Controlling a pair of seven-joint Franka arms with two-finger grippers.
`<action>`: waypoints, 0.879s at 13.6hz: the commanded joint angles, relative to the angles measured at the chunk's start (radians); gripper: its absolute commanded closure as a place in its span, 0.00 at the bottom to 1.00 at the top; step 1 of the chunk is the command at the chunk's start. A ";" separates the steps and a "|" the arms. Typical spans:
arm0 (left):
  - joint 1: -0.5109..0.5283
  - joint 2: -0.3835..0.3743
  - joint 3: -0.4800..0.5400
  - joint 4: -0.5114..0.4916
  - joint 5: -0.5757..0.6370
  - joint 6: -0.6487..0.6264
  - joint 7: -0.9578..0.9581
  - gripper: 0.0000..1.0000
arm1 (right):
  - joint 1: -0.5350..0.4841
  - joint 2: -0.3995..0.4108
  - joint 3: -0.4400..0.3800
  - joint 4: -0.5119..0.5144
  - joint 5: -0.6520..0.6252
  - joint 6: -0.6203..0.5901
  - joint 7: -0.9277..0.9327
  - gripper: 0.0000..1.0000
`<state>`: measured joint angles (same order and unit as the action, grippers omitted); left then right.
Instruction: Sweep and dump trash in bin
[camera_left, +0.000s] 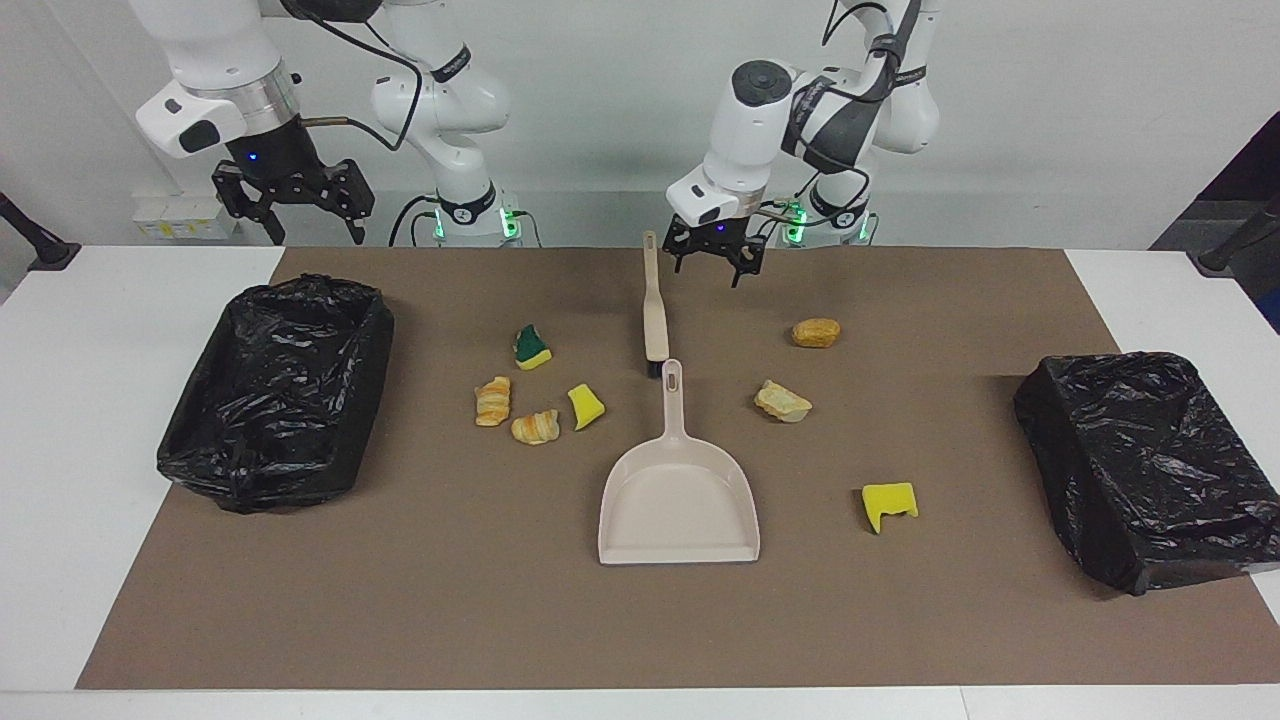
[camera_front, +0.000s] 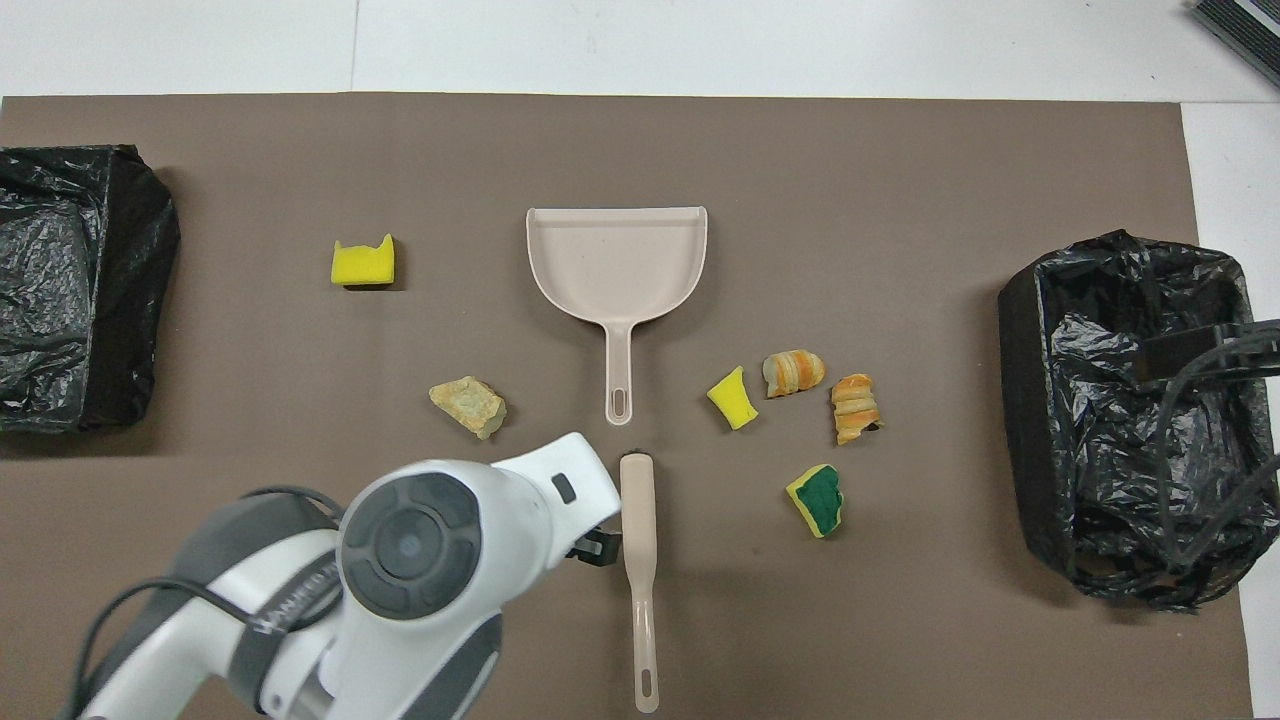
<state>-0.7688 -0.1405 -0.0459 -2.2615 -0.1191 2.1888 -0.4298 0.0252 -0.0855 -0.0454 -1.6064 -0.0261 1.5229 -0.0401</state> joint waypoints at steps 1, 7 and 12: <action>-0.091 -0.028 0.020 -0.111 -0.010 0.121 -0.061 0.00 | -0.004 -0.031 0.002 -0.030 0.014 -0.012 -0.026 0.00; -0.239 0.041 0.020 -0.162 -0.008 0.238 -0.239 0.00 | -0.004 -0.031 0.002 -0.032 0.014 -0.012 -0.024 0.00; -0.260 0.048 0.020 -0.171 -0.008 0.249 -0.277 0.00 | -0.004 -0.031 0.002 -0.029 0.014 -0.020 -0.021 0.00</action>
<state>-1.0042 -0.0806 -0.0455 -2.4075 -0.1192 2.4086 -0.6773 0.0252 -0.0860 -0.0454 -1.6090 -0.0261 1.5225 -0.0401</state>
